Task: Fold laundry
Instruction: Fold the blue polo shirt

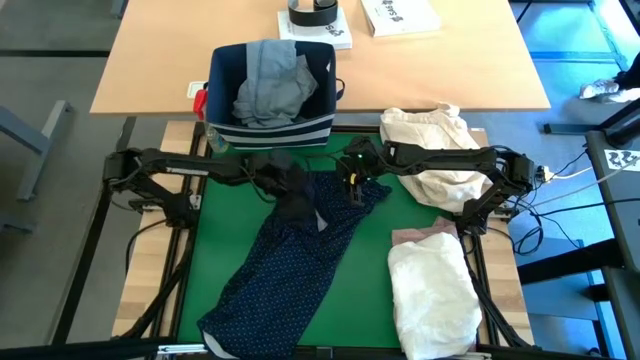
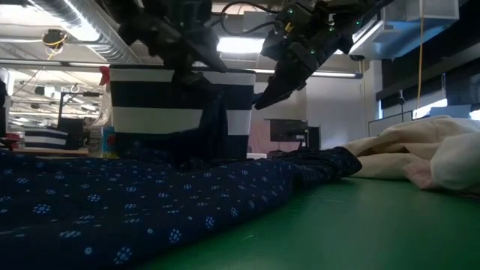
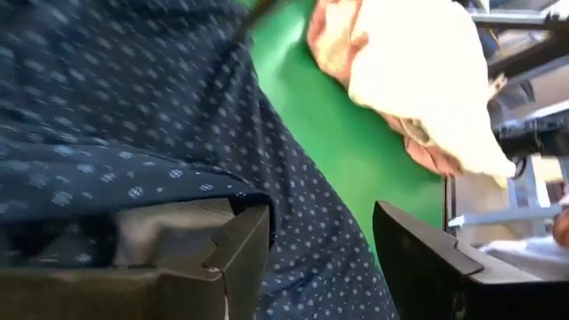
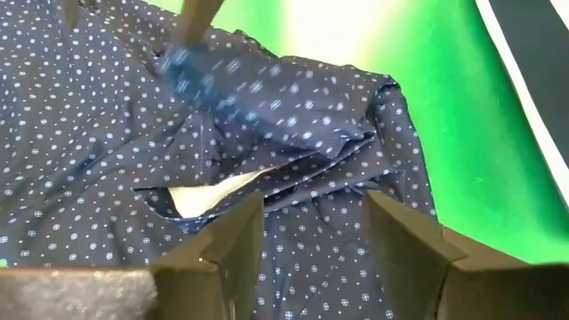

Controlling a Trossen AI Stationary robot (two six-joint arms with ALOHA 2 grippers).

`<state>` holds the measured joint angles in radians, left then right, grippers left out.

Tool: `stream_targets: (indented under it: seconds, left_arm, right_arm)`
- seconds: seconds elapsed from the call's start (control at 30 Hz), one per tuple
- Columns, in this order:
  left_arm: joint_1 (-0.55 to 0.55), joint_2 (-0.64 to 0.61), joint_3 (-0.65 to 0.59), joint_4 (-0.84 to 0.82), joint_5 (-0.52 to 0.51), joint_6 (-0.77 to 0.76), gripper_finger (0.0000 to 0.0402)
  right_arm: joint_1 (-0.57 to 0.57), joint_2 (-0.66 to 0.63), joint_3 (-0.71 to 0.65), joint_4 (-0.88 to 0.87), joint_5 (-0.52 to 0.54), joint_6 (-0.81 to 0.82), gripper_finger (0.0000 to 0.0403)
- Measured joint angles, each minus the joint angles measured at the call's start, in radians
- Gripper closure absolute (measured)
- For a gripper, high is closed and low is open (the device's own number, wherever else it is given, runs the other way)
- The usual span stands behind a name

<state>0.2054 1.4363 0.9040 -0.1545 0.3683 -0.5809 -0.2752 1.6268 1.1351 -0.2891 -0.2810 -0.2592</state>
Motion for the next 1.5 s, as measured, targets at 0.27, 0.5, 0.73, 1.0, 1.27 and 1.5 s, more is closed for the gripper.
stream_targets:
  seconds: [0.27, 0.5, 0.73, 1.0, 1.27, 1.5]
  left_arm:
    - [0.033, -0.045, 0.014, -0.055, 0.059, -0.011, 0.0213]
    - [0.009, -0.044, 0.014, -0.048, -0.116, -0.034, 0.0213]
    - [-0.021, -0.032, 0.014, -0.039, -0.149, 0.046, 0.0214]
    - [0.007, -0.081, 0.014, -0.096, -0.142, 0.046, 0.0214]
    - [0.011, -0.032, -0.016, -0.279, -0.353, 0.15, 0.0214]
    - [0.015, 0.106, -0.039, -0.254, -0.343, 0.256, 0.0214]
  right_arm:
    - [0.0, 0.0, 0.0, 0.002, 0.0, 0.0, 0.021]
    - [0.0, 0.051, 0.0, 0.152, 0.0, 0.164, 0.021]
    - [0.026, 0.207, 0.002, 0.45, 0.021, 0.33, 0.021]
    - [0.089, 0.331, 0.002, 0.347, 0.042, 0.217, 0.021]
    - [0.08, 0.279, 0.004, 0.165, 0.08, 0.235, 0.021]
    - [0.079, 0.249, 0.048, 0.222, 0.146, 0.226, 0.021]
